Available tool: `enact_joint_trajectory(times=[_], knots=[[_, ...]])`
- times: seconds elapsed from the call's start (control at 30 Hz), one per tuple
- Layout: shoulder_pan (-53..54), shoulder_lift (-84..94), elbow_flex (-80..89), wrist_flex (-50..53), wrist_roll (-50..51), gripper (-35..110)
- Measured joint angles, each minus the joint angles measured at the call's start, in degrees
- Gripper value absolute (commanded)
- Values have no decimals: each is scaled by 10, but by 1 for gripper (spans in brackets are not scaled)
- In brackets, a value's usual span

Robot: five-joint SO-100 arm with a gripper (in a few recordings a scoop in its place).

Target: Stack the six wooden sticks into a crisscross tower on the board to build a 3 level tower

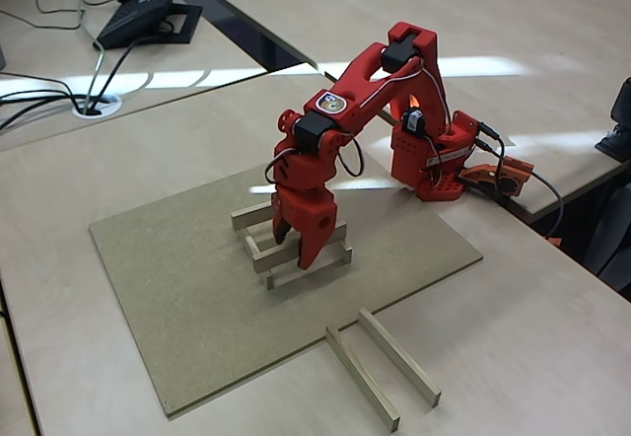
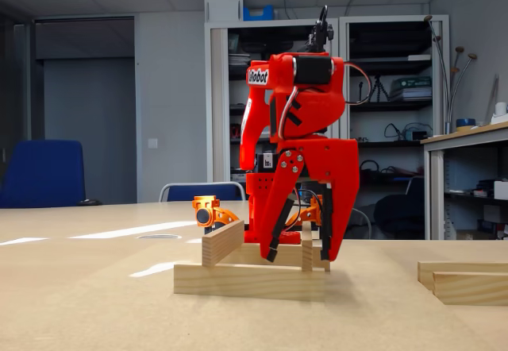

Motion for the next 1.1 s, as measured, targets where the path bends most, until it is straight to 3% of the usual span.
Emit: enact_joint_trajectory(times=[0.7,0.83,1.1], knots=[[1,102,3,-6,-87,30],[1,143,4,-21,-148,23],[-50,172,4,-45,-361,10]])
